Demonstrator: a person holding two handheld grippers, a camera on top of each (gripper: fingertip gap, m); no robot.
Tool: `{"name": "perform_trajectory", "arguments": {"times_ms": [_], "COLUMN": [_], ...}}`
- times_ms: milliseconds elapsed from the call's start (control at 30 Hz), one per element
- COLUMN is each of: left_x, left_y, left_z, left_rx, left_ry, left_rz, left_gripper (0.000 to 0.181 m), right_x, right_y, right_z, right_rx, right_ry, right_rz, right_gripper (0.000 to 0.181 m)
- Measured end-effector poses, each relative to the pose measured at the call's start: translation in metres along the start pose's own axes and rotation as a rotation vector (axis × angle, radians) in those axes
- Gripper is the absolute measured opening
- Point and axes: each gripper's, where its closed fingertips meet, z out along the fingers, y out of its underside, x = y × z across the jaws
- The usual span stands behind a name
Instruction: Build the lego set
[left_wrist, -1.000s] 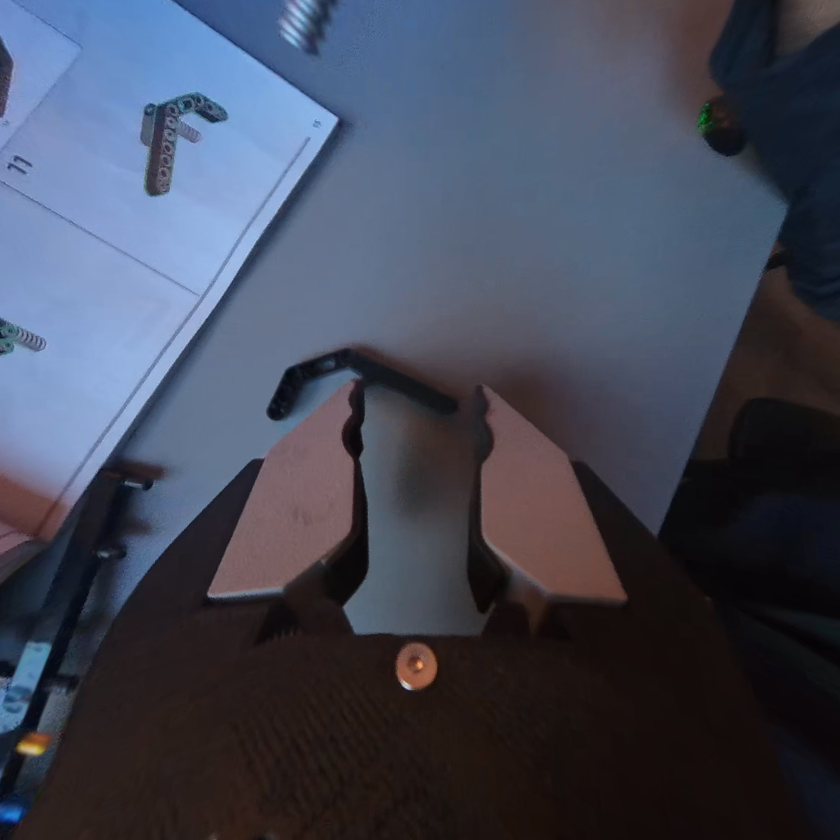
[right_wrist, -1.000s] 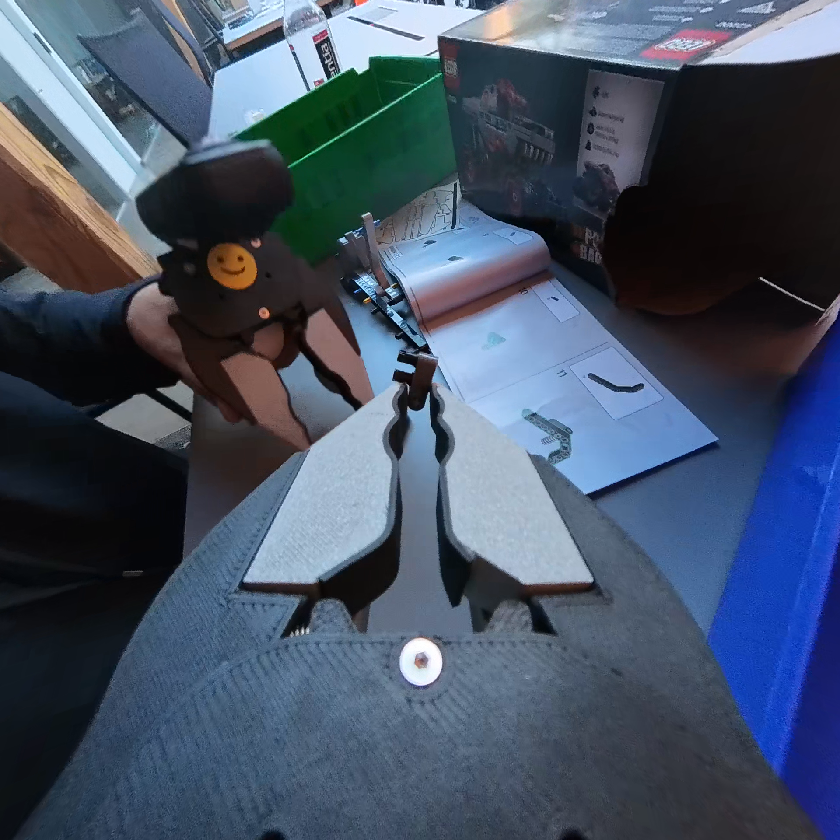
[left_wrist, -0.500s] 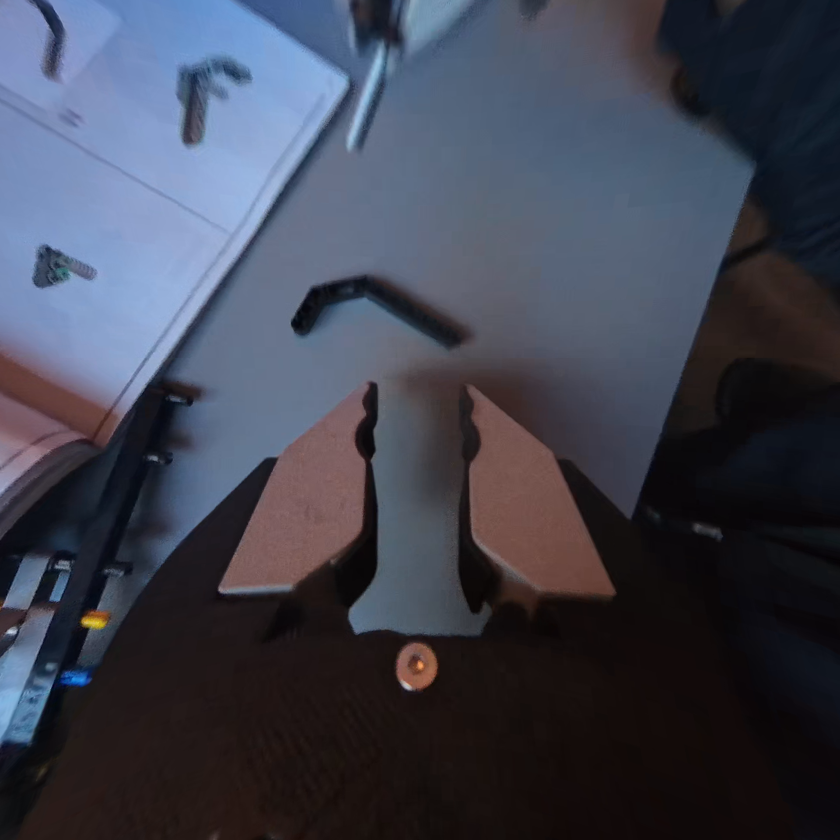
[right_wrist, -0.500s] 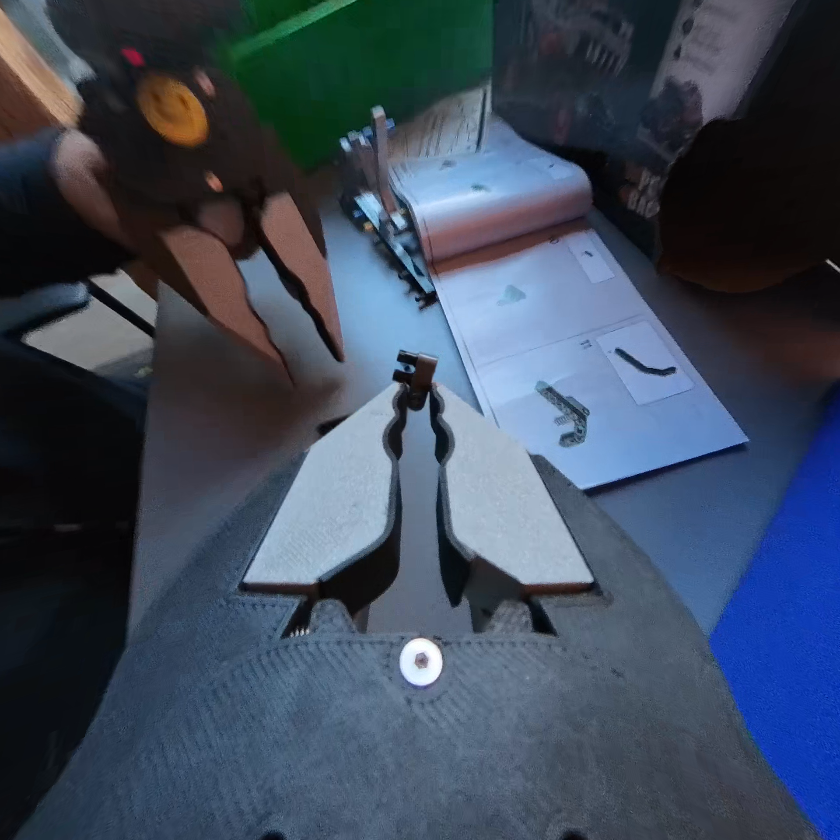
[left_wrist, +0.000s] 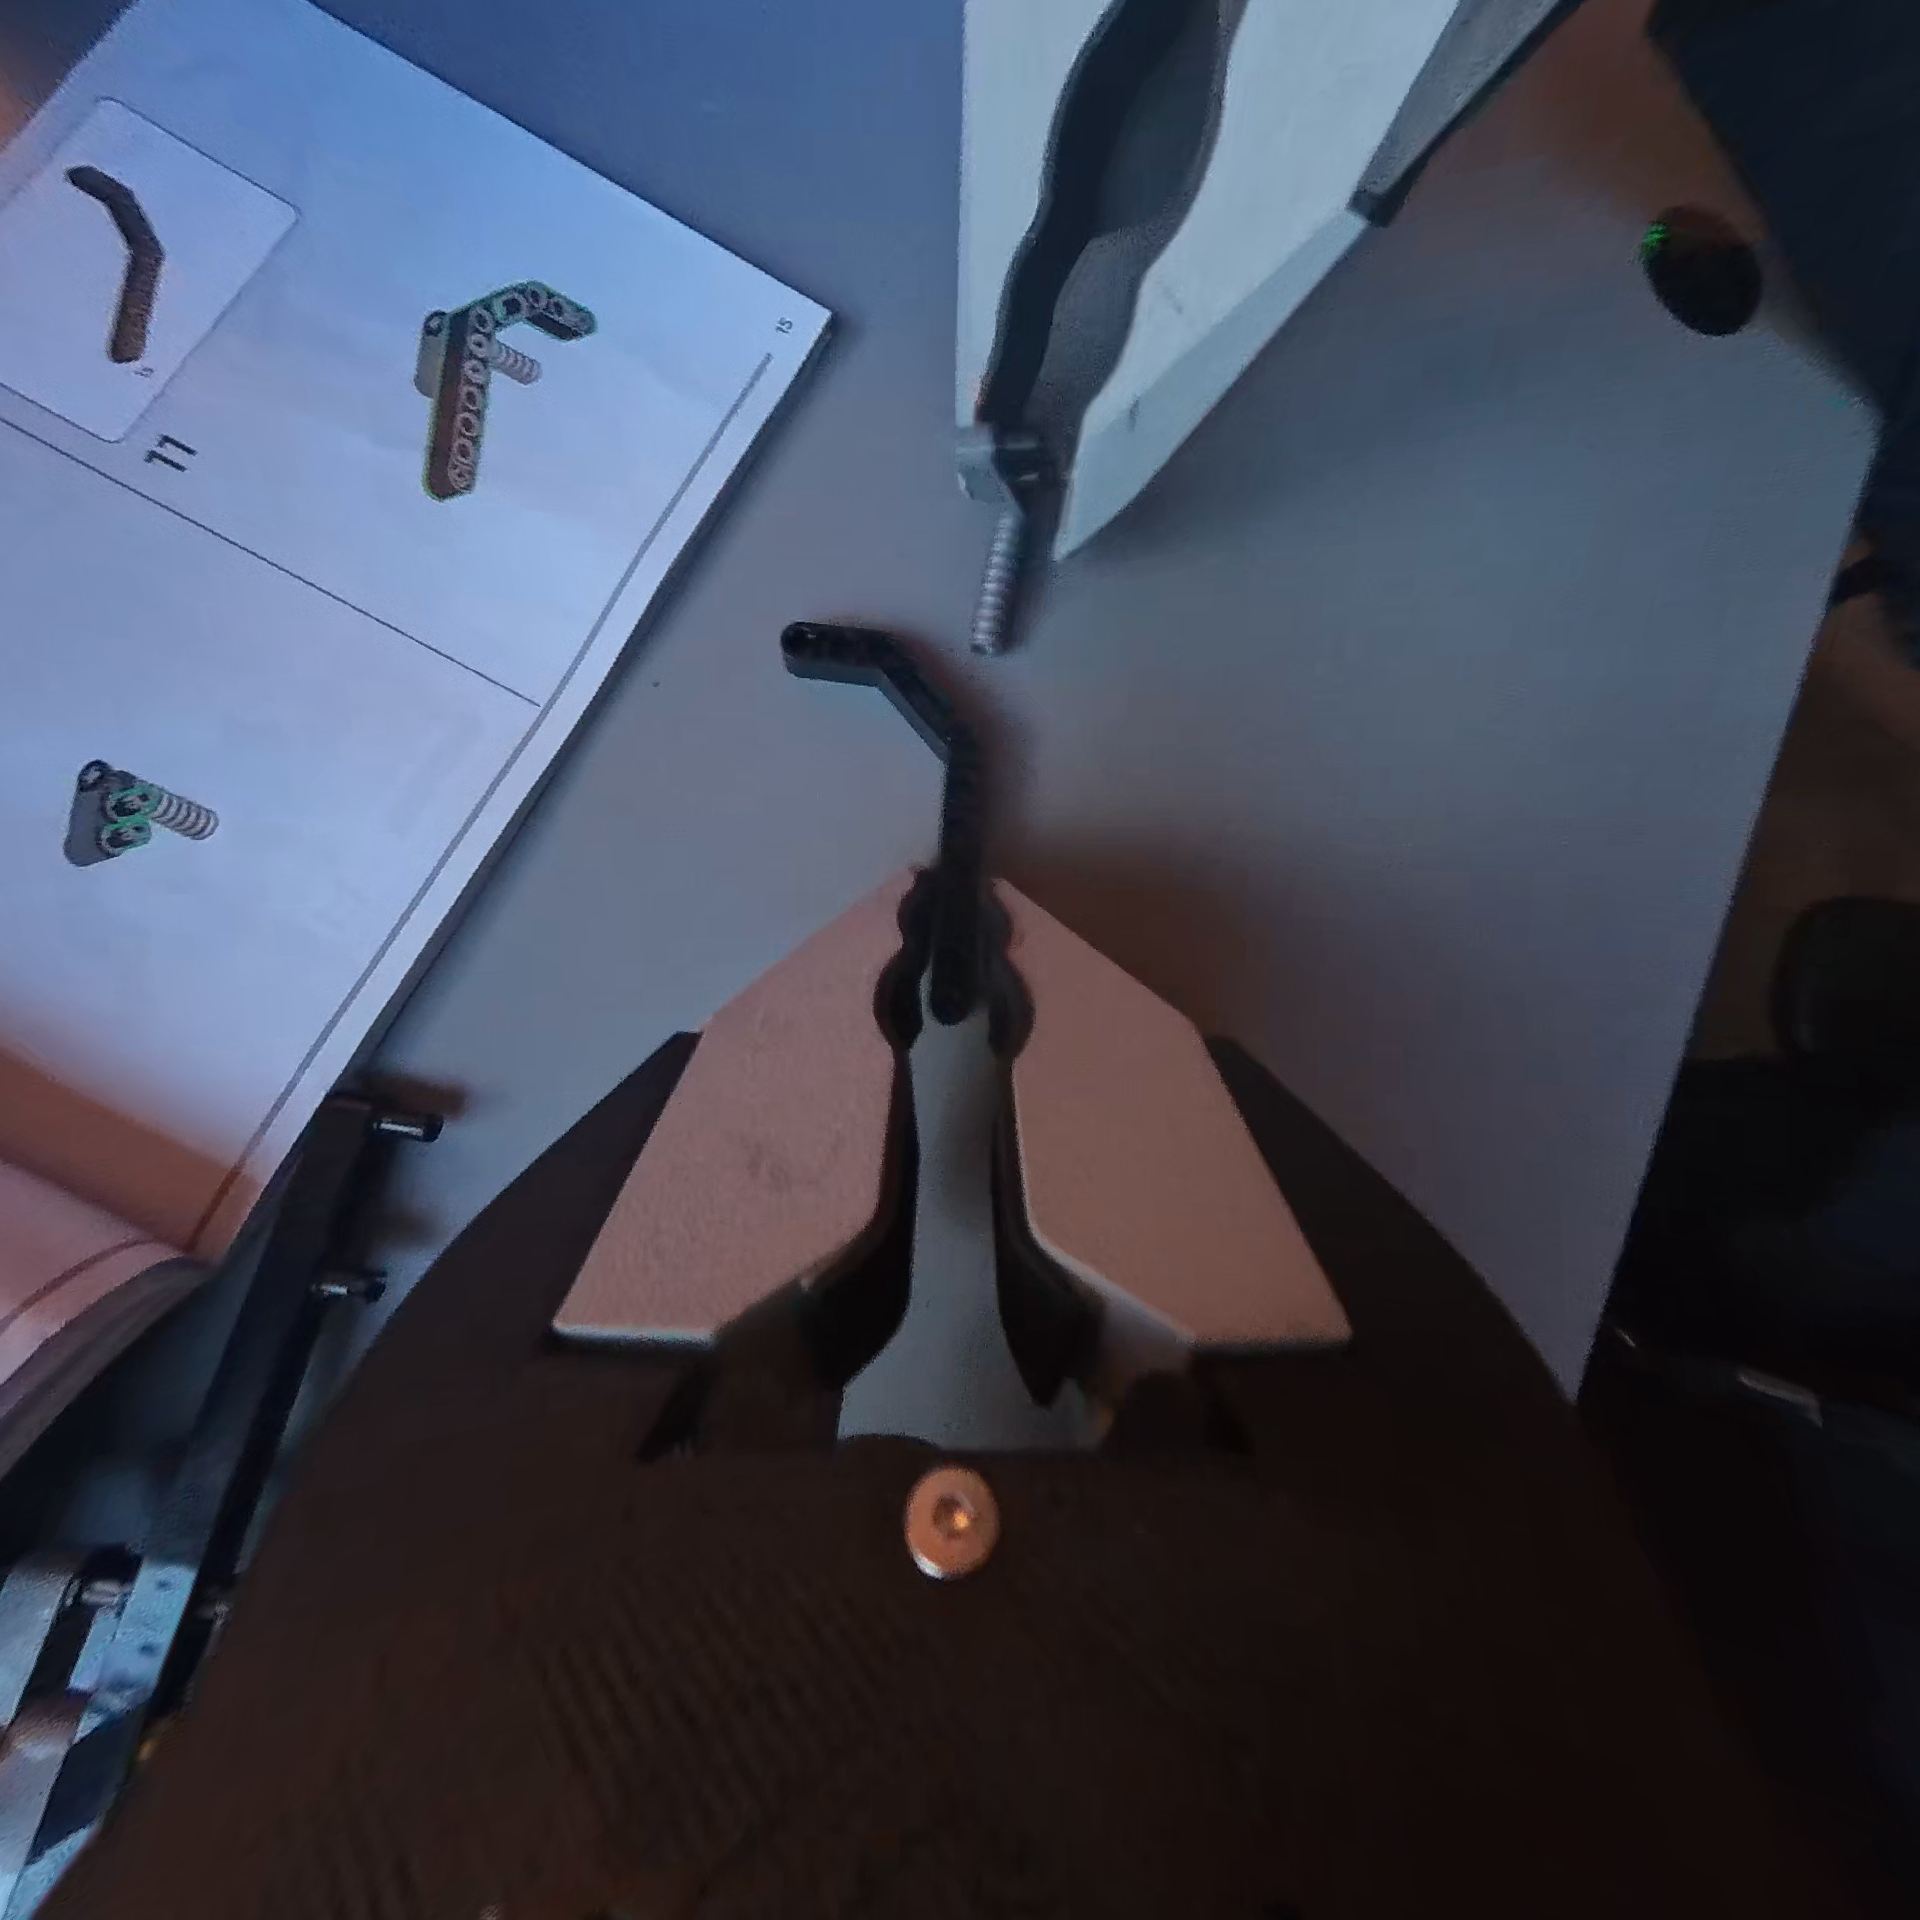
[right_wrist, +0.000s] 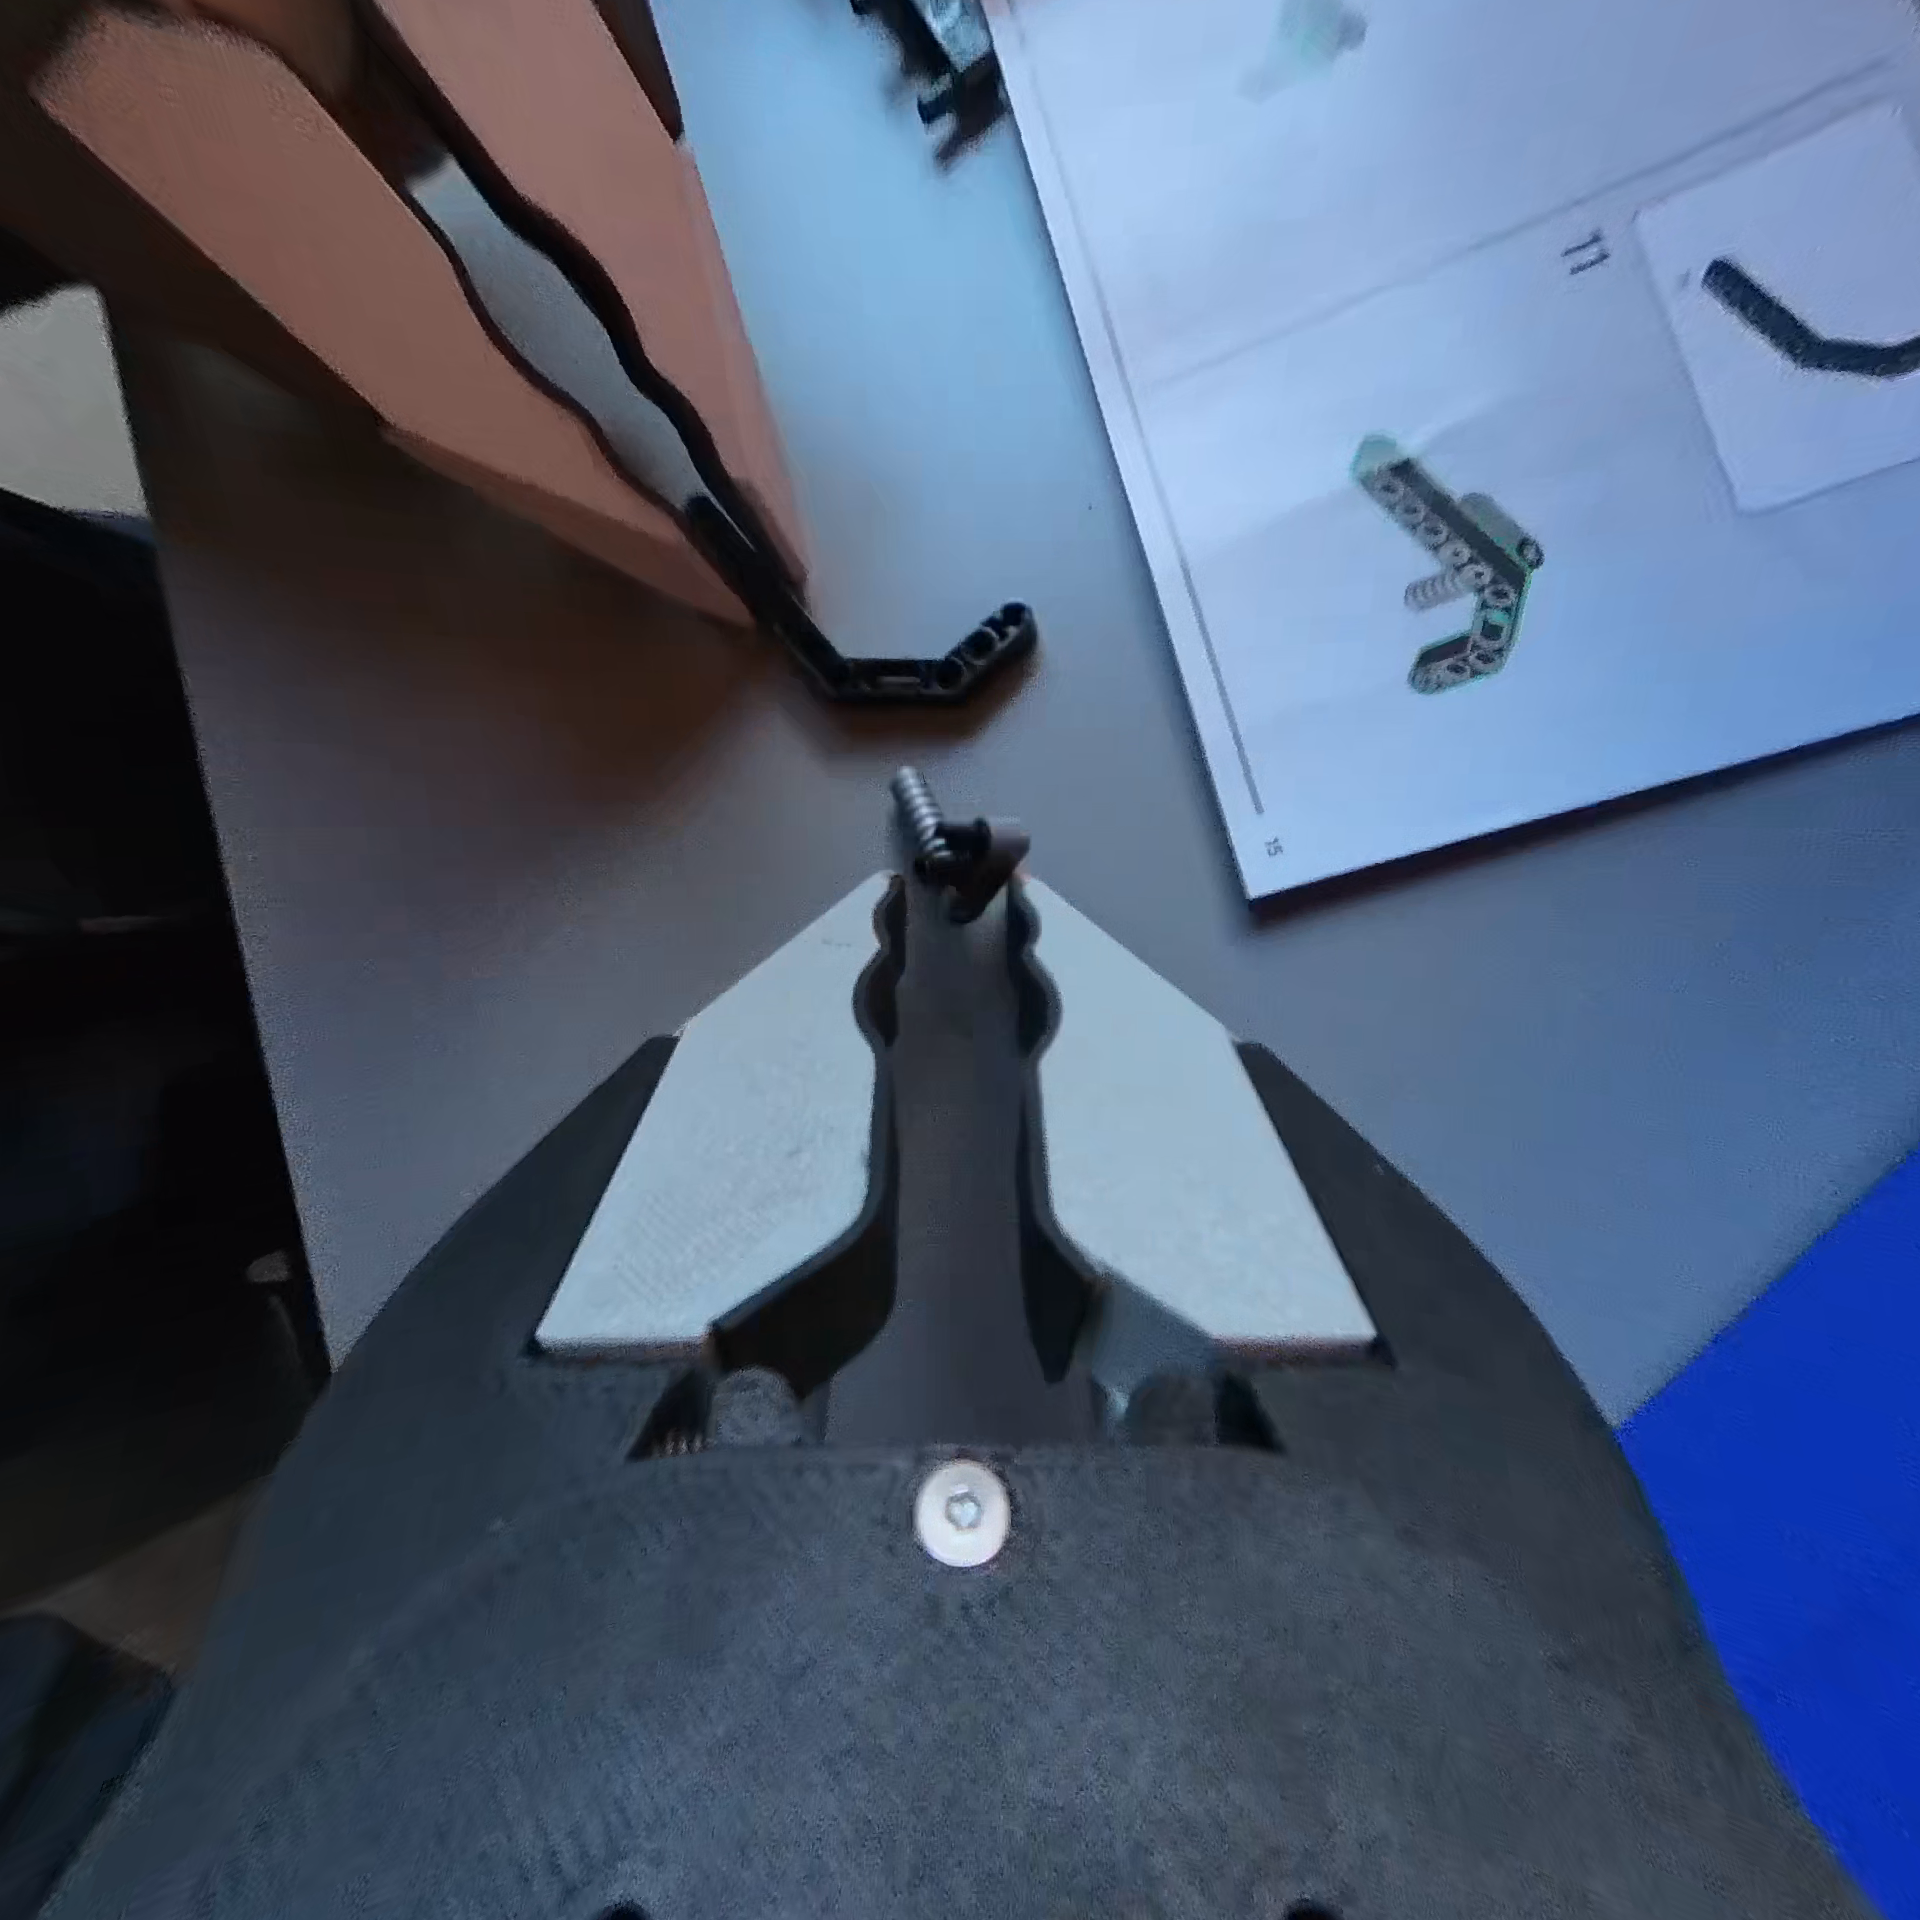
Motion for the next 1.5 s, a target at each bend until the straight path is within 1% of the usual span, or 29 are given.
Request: {"name": "perform_trajectory", "arguments": {"times_ms": [33,133,167,267,333,400,433,500,533,567,633,700,767,833,900,933,1000,1067,1100,1167,1233,1333,1400,1500], "left_x": [0.0,0.005,0.006,0.011,0.023,0.035,0.042,0.048,0.048,0.046,0.04,0.037,0.035,0.033,0.031,0.032,0.036,0.036,0.037,0.038,0.036,0.035,0.029,0.023], "left_y": [0.002,0.007,0.007,0.007,0.0,-0.008,-0.011,-0.014,-0.013,-0.012,-0.019,-0.023,-0.025,-0.028,-0.032,-0.032,-0.024,-0.014,-0.009,-0.006,-0.005,-0.008,-0.011,-0.013], "left_z": [-0.002,-0.011,-0.016,-0.031,-0.042,-0.05,-0.053,-0.054,-0.052,-0.05,-0.05,-0.054,-0.053,-0.051,-0.048,-0.046,-0.038,-0.026,-0.021,-0.015,-0.014,-0.015,-0.016,-0.02], "left_rx": [0.002,-0.004,-0.004,-0.002,0.021,0.054,0.057,0.052,0.045,0.041,0.089,0.131,0.156,0.183,0.207,0.207,0.165,0.103,0.081,0.075,0.078,0.098,0.12,0.154], "left_ry": [0.029,0.161,0.204,0.346,0.482,0.616,0.683,0.763,0.769,0.753,0.722,0.672,0.573,0.458,0.381,0.368,0.381,0.385,0.389,0.391,0.385,0.416,0.395,0.352], "left_rz": [-0.004,-0.038,-0.052,-0.106,-0.143,-0.185,-0.205,-0.226,-0.228,-0.224,-0.213,-0.163,-0.058,0.063,0.155,0.186,0.204,0.198,0.199,0.206,0.205,0.139,0.135,0.172], "left_gripper": [0.006,0.006,0.005,0.005,0.005,0.005,0.005,0.005,0.005,0.005,0.007,0.019,0.028,0.028,0.025,0.025,0.029,0.031,0.028,0.006,0.006,0.006,0.006,0.006], "right_x": [0.0,-0.005,-0.007,0.0,-0.008,-0.035,-0.05,-0.058,-0.058,-0.057,-0.056,-0.051,-0.051,-0.055,-0.055,-0.054,-0.055,-0.057,-0.059,-0.059,-0.059,-0.058,-0.052,-0.046], "right_y": [0.0,-0.01,-0.011,-0.012,-0.027,-0.044,-0.048,-0.053,-0.051,-0.047,-0.038,-0.036,-0.031,-0.024,-0.014,-0.01,-0.007,-0.006,-0.006,-0.004,-0.003,-0.002,-0.001,-0.006], "right_z": [0.0,-0.007,-0.01,-0.016,-0.018,-0.013,-0.008,0.001,0.005,0.008,0.01,0.005,0.001,0.001,0.005,0.007,0.011,0.012,0.012,0.013,0.014,0.015,0.014,0.005], "right_rx": [-0.001,0.048,0.053,0.05,0.104,0.175,0.195,0.197,0.172,0.144,0.115,0.128,0.12,0.099,0.053,0.032,0.013,0.011,0.009,-0.006,-0.013,-0.012,-0.016,0.025], "right_ry": [0.007,0.023,0.023,0.128,0.181,0.188,0.193,0.293,0.325,0.319,0.23,0.145,0.012,-0.12,-0.19,-0.208,-0.247,-0.264,-0.263,-0.243,-0.227,-0.228,-0.198,-0.171], "right_rz": [-0.011,-0.062,-0.083,-0.161,-0.288,-0.488,-0.593,-0.743,-0.774,-0.766,-0.673,-0.529,-0.363,-0.232,-0.16,-0.136,-0.098,-0.106,-0.124,-0.158,-0.18,-0.18,-0.182,-0.178], "right_gripper": [0.016,0.026,0.026,0.035,0.04,0.045,0.044,0.026,0.014,0.012,0.006,0.006,0.006,0.006,0.006,0.006,0.006,0.006,0.006,0.006,0.006,0.006,0.007,0.018]}}
